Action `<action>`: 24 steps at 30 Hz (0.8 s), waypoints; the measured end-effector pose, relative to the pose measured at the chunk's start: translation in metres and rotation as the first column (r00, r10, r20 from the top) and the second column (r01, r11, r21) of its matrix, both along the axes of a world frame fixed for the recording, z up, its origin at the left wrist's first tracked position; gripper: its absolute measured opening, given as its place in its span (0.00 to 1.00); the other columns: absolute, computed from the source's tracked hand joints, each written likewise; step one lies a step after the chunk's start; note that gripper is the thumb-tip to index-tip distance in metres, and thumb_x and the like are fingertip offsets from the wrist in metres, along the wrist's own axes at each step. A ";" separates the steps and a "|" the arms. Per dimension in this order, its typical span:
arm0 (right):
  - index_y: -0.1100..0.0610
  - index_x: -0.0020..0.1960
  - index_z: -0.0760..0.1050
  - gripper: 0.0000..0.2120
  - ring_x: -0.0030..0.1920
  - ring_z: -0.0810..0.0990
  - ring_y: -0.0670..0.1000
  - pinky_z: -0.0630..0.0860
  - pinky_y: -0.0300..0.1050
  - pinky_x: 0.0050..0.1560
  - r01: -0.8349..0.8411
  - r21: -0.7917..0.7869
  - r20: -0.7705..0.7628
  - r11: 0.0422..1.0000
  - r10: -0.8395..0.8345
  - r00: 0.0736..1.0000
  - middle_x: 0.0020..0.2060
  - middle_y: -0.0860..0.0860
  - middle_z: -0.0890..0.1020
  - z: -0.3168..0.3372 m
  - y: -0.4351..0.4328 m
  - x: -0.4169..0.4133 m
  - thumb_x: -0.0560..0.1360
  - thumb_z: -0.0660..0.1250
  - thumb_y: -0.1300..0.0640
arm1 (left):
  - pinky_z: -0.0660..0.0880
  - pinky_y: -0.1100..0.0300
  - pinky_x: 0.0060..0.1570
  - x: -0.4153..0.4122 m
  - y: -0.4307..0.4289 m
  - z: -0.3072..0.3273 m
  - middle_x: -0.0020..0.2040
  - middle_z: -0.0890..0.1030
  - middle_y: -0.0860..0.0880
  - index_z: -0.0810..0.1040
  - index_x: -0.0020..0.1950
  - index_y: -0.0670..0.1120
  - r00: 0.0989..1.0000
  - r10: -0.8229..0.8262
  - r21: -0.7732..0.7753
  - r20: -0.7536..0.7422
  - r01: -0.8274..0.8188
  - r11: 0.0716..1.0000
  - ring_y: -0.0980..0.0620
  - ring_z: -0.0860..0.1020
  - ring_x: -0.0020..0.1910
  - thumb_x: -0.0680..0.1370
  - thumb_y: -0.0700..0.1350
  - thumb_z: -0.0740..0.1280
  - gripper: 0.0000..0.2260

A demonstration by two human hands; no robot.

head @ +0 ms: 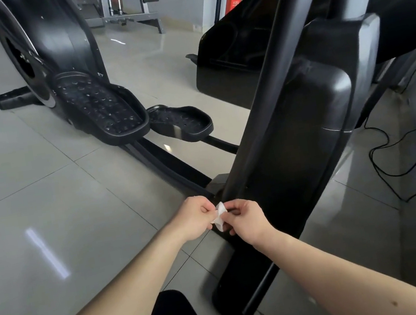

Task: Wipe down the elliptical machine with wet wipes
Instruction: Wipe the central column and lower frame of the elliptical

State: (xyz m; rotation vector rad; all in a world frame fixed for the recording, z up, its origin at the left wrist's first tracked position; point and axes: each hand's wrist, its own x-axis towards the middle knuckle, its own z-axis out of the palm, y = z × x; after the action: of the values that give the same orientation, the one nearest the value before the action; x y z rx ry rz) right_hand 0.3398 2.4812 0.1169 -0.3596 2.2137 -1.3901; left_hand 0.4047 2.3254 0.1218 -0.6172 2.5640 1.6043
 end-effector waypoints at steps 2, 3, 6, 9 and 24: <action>0.57 0.59 0.81 0.10 0.40 0.87 0.51 0.82 0.42 0.41 0.021 -0.076 0.093 0.997 -0.014 0.996 0.42 0.56 0.88 -0.004 -0.005 0.004 0.79 0.68 0.64 | 0.73 0.65 0.35 0.003 -0.003 -0.009 0.38 0.83 0.47 0.82 0.47 0.43 1.000 -0.016 0.010 0.006 0.016 1.000 0.54 0.79 0.35 0.79 0.42 0.69 0.04; 0.57 0.59 0.80 0.10 0.44 0.88 0.53 0.82 0.44 0.43 0.021 -0.124 0.143 0.992 -0.003 0.990 0.45 0.56 0.88 -0.006 -0.007 0.006 0.79 0.68 0.63 | 0.71 0.63 0.36 0.005 -0.004 -0.012 0.36 0.82 0.48 0.83 0.46 0.41 1.000 -0.023 0.012 0.008 0.023 1.000 0.54 0.76 0.34 0.79 0.41 0.69 0.05; 0.57 0.57 0.83 0.07 0.48 0.88 0.55 0.83 0.46 0.46 -0.039 -0.165 0.144 0.986 0.064 0.988 0.45 0.54 0.88 -0.011 -0.017 0.011 0.81 0.68 0.59 | 0.69 0.61 0.37 0.011 -0.011 -0.018 0.34 0.79 0.50 0.82 0.41 0.40 1.000 -0.021 0.008 0.019 0.021 1.000 0.56 0.72 0.32 0.79 0.40 0.69 0.08; 0.56 0.50 0.86 0.09 0.40 0.86 0.50 0.85 0.47 0.44 -0.053 -0.042 0.022 0.998 0.054 0.998 0.39 0.53 0.87 -0.017 -0.030 0.013 0.82 0.68 0.55 | 0.71 0.63 0.35 0.015 -0.022 -0.023 0.34 0.81 0.53 0.81 0.38 0.48 0.999 0.011 -0.018 0.033 -0.011 1.000 0.53 0.80 0.37 0.79 0.42 0.68 0.10; 0.56 0.50 0.78 0.07 0.44 0.83 0.57 0.81 0.48 0.46 0.074 0.529 -0.475 0.846 0.222 0.851 0.43 0.54 0.82 0.025 -0.132 -0.038 0.81 0.64 0.54 | 0.82 0.52 0.47 -0.017 -0.056 -0.022 0.40 0.84 0.48 0.80 0.55 0.45 0.898 0.440 0.284 -0.031 -0.414 0.865 0.51 0.83 0.36 0.84 0.44 0.62 0.07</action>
State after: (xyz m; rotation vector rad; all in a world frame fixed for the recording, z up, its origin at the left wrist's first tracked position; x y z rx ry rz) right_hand 0.3019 2.3491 0.1423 -0.6734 2.8674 -0.6072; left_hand 0.3877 2.2697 0.0994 -1.1702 2.3077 2.1168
